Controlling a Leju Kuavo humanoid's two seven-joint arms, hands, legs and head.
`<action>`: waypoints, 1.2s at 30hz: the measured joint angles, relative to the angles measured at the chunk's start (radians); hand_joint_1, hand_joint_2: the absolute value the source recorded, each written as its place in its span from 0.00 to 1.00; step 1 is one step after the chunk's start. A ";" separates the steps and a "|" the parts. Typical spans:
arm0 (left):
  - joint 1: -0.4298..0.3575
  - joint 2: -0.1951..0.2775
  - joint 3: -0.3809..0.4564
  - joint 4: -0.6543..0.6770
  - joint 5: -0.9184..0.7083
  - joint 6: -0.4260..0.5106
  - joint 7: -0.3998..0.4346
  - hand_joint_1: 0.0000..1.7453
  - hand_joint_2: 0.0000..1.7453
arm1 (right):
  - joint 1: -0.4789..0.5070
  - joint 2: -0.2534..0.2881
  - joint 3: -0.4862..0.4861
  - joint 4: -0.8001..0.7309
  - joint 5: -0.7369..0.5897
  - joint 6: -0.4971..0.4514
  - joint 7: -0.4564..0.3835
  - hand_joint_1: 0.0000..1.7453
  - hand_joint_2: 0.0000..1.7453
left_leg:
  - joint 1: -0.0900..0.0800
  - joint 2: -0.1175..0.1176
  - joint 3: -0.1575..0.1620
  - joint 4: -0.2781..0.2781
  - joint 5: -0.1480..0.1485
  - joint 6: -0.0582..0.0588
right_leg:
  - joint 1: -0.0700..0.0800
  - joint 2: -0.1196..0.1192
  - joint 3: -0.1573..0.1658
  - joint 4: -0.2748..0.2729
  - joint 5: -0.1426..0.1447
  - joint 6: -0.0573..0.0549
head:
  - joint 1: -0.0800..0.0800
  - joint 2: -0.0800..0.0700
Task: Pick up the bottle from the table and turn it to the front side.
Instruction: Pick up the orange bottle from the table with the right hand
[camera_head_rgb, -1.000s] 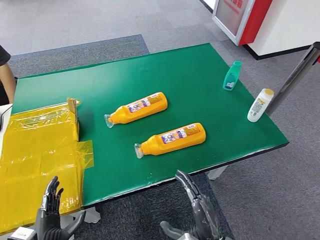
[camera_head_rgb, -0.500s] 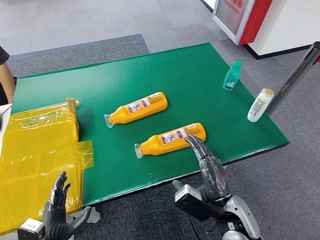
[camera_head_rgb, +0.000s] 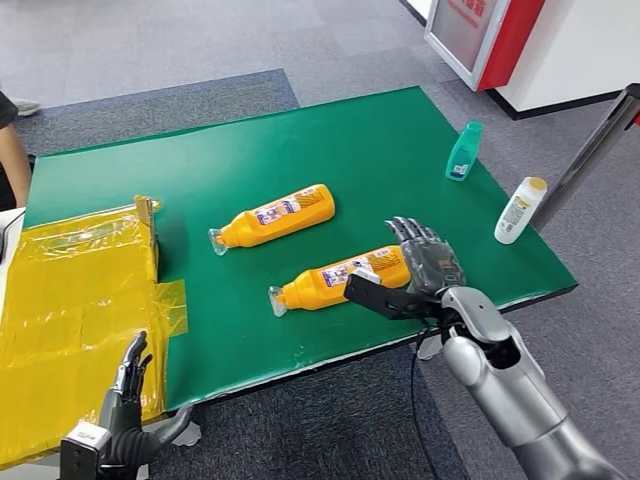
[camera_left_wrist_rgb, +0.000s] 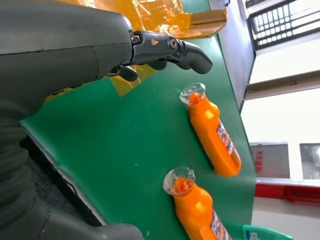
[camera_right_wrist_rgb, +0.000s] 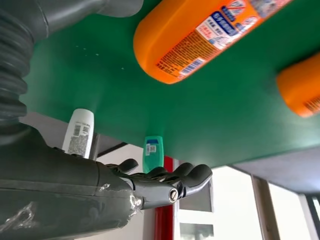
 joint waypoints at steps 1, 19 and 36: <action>-0.007 0.003 -0.004 0.006 0.000 0.000 -0.001 0.00 1.00 | -0.026 -0.002 0.007 0.036 -0.010 0.018 -0.004 0.00 1.00 | 0.000 0.000 0.000 0.000 0.000 0.000 | 0.000 0.000 0.000 0.000 0.000 0.000 | 0.000 0.000; -0.068 0.041 -0.060 0.076 0.012 0.014 -0.030 0.00 1.00 | -0.263 -0.004 0.172 0.489 -0.057 0.113 -0.058 0.00 1.00 | 0.000 0.000 -0.001 0.000 0.000 0.000 | 0.000 0.000 -0.001 0.000 0.000 0.000 | 0.000 0.000; -0.081 0.048 -0.095 0.104 0.011 0.014 -0.031 0.00 1.00 | -0.307 0.038 0.230 0.622 -0.046 0.054 -0.031 0.00 1.00 | 0.000 0.000 -0.001 0.000 0.000 0.000 | 0.000 0.000 -0.001 0.000 0.000 0.000 | 0.000 0.000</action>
